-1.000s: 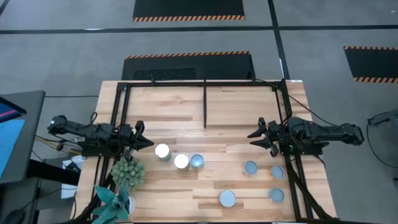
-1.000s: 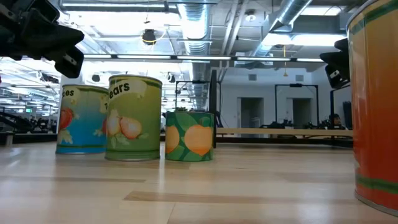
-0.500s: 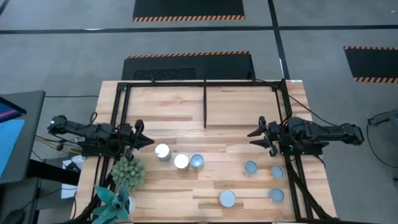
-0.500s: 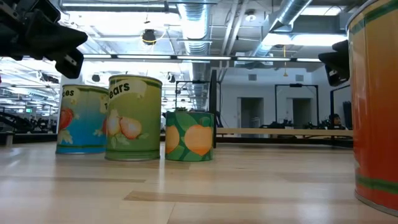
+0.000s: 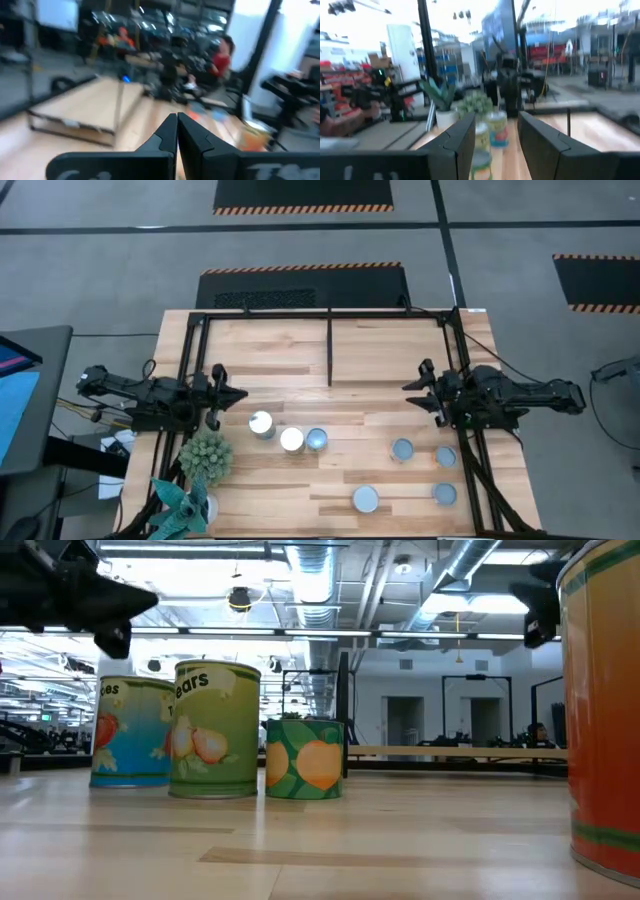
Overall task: Pick and place cans onto a shelf
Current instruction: Put the canned tomatoes on the shelf
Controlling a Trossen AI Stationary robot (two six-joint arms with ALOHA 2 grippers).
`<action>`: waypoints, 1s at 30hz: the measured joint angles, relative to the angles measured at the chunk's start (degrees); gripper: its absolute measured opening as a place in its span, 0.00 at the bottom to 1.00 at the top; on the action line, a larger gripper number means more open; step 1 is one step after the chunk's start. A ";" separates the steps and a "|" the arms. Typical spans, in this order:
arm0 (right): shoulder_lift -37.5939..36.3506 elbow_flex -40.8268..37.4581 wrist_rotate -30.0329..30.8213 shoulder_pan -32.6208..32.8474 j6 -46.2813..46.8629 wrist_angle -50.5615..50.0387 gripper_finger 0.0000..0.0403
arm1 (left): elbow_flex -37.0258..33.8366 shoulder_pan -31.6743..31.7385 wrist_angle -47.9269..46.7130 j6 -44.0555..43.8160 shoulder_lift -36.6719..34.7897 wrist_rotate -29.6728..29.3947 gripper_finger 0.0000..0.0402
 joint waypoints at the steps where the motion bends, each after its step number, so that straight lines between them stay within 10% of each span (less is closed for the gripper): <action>1: 0.00 0.00 0.00 0.03 -0.17 1.74 0.43 | 0.00 -0.01 1.64 2.47 -0.01 -0.21 0.00; 17: 5.89 7.58 -6.14 0.09 -5.62 15.62 0.43 | 9.92 0.02 16.65 16.22 16.01 3.65 0.00; 30: 19.92 14.12 -6.14 0.05 -6.63 15.43 0.43 | 39.49 1.20 -25.56 17.94 45.91 -2.34 0.00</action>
